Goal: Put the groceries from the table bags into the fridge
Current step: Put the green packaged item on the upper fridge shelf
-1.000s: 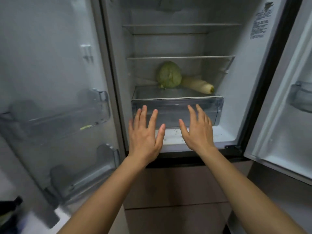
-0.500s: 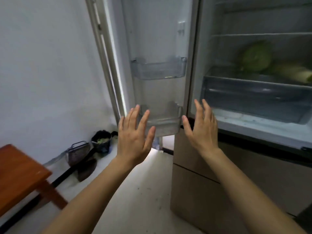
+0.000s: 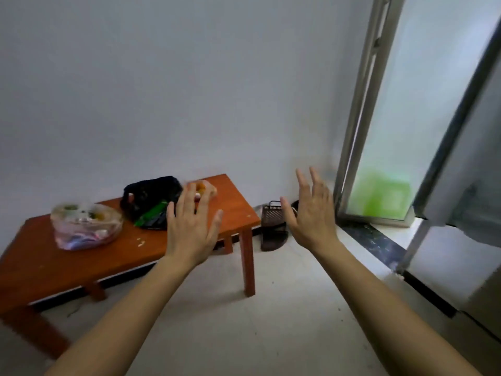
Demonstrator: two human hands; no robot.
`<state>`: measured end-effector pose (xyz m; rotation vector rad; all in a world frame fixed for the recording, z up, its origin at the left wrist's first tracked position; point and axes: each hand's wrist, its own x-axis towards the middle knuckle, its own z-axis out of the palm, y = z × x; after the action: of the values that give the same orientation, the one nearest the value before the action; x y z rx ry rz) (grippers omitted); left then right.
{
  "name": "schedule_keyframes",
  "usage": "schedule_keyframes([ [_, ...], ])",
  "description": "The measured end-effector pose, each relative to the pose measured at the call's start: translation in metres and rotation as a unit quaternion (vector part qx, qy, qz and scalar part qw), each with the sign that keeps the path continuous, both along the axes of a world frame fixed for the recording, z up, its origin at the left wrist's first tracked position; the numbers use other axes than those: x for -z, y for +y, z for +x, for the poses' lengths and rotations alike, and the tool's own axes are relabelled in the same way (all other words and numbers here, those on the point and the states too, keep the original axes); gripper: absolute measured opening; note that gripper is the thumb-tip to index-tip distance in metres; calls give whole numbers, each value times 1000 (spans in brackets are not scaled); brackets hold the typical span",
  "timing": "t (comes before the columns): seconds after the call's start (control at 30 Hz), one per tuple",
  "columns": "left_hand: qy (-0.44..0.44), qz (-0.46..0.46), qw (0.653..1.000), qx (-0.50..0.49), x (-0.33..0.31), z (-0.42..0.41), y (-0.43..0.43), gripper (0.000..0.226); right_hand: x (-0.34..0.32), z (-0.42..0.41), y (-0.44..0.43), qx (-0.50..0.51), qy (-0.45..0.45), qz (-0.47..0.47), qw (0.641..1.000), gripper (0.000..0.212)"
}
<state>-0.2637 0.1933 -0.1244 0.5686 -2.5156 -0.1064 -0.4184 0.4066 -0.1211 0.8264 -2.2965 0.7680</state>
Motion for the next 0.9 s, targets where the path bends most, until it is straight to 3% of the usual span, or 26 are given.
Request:
schedule_keyframes([
  [0.2, -44, 19, 995, -90, 19, 77, -162, 75, 23, 44, -187, -98, -30, 59, 993, 70],
  [0.4, -79, 66, 988, -112, 36, 100, -258, 79, 46, 58, -288, -169, -48, 119, 977, 72],
  [0.63, -98, 105, 981, -131, 65, 49, -347, 70, 68, -5, -384, -163, -89, 141, 972, 69],
  [0.9, -214, 105, 958, -157, 85, -53, -469, 72, 95, -119, -519, -194, -143, 176, 954, 63],
])
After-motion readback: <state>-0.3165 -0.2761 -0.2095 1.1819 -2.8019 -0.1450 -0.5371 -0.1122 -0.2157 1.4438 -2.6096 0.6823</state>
